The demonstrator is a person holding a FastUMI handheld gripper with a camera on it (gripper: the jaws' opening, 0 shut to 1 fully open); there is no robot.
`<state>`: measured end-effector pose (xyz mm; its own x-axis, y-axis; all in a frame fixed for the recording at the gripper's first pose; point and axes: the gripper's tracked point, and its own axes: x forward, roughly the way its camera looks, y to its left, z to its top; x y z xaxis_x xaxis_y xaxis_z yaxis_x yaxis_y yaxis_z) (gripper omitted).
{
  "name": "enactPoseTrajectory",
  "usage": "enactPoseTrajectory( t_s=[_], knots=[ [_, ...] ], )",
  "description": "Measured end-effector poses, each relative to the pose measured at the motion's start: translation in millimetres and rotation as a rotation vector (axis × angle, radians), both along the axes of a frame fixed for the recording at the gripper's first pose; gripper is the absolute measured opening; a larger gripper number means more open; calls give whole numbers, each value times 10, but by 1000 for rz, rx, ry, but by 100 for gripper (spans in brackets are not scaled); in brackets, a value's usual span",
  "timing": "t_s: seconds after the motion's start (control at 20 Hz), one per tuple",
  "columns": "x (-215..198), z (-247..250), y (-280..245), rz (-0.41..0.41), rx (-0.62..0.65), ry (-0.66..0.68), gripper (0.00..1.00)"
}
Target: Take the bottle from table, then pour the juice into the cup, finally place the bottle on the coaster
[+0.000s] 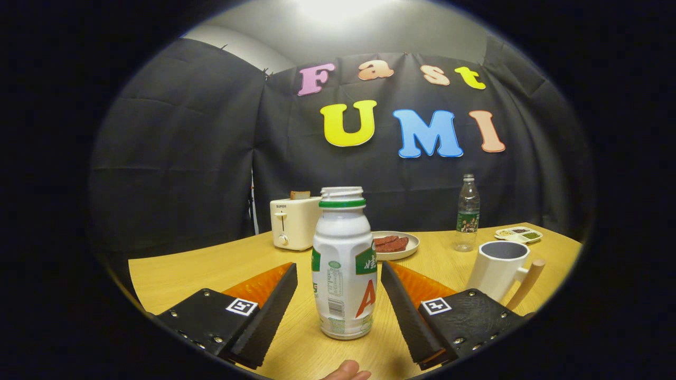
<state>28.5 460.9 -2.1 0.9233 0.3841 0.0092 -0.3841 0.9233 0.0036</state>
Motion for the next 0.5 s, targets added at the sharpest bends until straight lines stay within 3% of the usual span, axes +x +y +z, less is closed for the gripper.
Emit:
enactPoseTrajectory(
  t_s=[0.3,0.35,0.4,0.5],
  knots=[
    [193,-94,122,3,-51,22,97],
    [178,-75,150,14,-48,21,92],
    [207,-58,187,13,-43,22,74],
    [215,-54,185,8,-41,21,71]
  ],
)
